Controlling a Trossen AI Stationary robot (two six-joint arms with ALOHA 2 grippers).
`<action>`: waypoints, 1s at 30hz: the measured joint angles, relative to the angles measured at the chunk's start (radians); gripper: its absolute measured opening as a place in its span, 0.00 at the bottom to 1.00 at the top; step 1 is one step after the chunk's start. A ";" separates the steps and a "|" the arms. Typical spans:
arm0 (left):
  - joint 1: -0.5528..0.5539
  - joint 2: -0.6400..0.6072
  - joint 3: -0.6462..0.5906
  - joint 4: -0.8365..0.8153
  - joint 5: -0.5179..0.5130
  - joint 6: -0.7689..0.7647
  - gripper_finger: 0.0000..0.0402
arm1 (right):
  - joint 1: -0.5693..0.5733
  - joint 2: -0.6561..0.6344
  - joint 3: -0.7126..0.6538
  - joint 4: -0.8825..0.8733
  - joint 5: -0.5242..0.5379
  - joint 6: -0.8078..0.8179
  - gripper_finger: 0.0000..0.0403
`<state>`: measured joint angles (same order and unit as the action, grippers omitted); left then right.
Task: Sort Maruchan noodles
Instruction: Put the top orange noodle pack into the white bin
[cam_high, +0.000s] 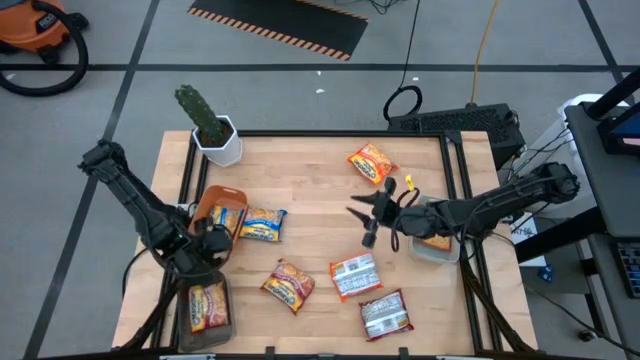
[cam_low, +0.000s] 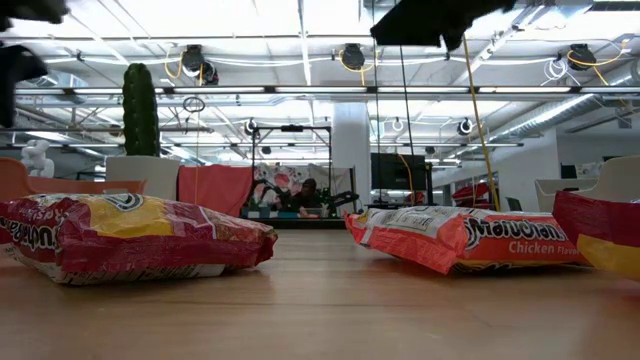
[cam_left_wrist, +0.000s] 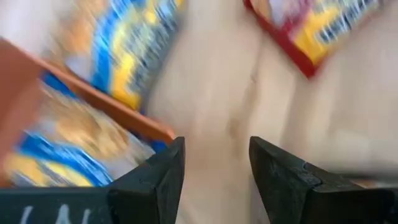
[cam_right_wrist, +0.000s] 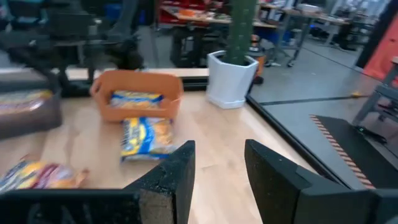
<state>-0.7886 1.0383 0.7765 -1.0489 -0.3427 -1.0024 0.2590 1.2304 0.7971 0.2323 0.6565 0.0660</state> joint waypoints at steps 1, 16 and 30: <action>0.016 -0.010 0.000 0.000 -0.031 0.029 0.46 | -0.013 0.000 -0.009 0.017 -0.002 0.000 0.33; 0.299 -0.072 0.000 0.273 -0.449 0.429 0.46 | -0.161 0.133 -0.061 0.256 -0.160 -0.015 0.33; 0.448 -0.063 -0.103 0.613 -0.429 0.472 0.46 | -0.287 0.185 -0.061 -0.104 -0.082 -0.044 0.33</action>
<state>-0.3407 0.9756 0.6732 -0.4362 -0.7719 -0.5308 -0.0276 1.4155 0.7364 0.1288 0.5749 0.0224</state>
